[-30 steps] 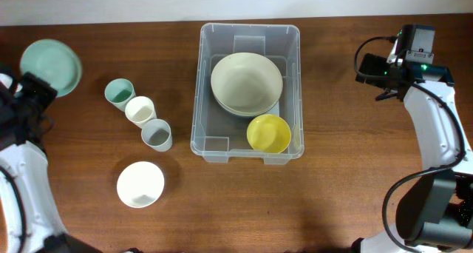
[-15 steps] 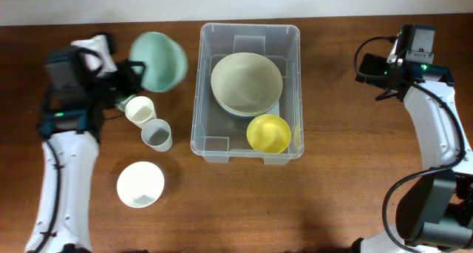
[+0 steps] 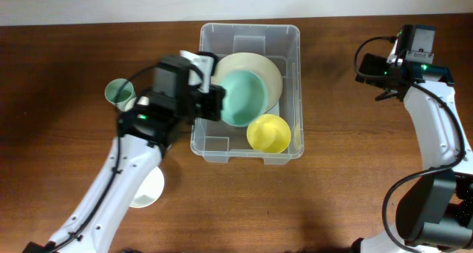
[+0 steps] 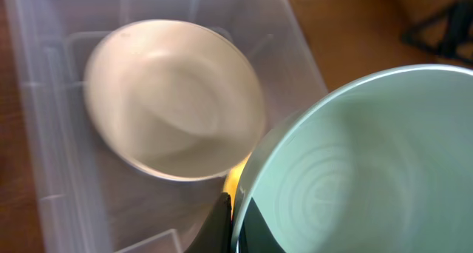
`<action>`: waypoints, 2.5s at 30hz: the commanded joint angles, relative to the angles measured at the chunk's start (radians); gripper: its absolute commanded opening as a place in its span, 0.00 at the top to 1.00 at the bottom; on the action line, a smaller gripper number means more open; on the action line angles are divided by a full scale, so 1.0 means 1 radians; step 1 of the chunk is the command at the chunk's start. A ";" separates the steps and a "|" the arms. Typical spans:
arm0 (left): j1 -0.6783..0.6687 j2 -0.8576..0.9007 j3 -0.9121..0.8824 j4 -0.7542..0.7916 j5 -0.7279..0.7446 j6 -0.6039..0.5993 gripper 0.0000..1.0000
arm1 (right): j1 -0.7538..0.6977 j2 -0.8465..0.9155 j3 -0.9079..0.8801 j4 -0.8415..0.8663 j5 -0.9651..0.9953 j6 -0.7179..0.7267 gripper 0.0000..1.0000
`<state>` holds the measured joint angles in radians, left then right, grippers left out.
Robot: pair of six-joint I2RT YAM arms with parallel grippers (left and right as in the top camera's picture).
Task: Pack container
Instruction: 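Lift the mint-green bowl and lower it into the container, then release the mint-green bowl and withdraw the left gripper left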
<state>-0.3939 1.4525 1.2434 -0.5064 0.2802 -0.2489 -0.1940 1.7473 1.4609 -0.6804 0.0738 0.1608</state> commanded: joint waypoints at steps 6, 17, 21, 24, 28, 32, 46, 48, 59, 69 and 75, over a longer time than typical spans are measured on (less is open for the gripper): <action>-0.158 0.093 0.001 -0.004 -0.158 0.019 0.99 | -0.003 -0.024 0.011 0.003 0.010 0.009 0.01; -0.169 0.229 0.001 0.031 -0.122 0.019 0.99 | -0.003 -0.024 0.011 0.003 0.010 0.009 0.01; -0.169 0.231 0.001 0.048 -0.120 0.019 0.99 | -0.003 -0.024 0.011 0.003 0.010 0.008 0.01; -0.169 0.231 0.001 0.062 -0.120 0.019 0.97 | -0.003 -0.024 0.011 0.003 0.010 0.009 0.01; -0.169 0.231 0.001 0.074 -0.119 0.019 0.63 | -0.003 -0.024 0.011 0.003 0.010 0.009 0.01; -0.169 0.231 0.001 0.083 -0.120 0.019 0.48 | -0.003 -0.024 0.011 0.003 0.010 0.009 0.01; -0.040 0.145 0.068 0.028 -0.155 0.011 0.55 | -0.003 -0.024 0.011 0.003 0.010 0.008 0.01; 0.012 0.105 0.073 -0.005 -0.208 0.011 0.55 | -0.003 -0.024 0.011 0.003 0.010 0.009 0.01; 0.372 0.039 0.066 -0.304 -0.306 -0.104 0.55 | -0.003 -0.024 0.011 0.003 0.010 0.009 0.01; 0.541 0.150 0.051 -0.361 -0.302 -0.106 0.55 | -0.003 -0.024 0.011 0.003 0.010 0.009 0.01; 0.543 0.226 0.051 -0.291 -0.302 -0.106 0.54 | -0.003 -0.024 0.011 0.003 0.010 0.009 0.01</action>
<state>0.1455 1.6382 1.3037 -0.8139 -0.0185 -0.3412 -0.1940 1.7473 1.4609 -0.6804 0.0738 0.1619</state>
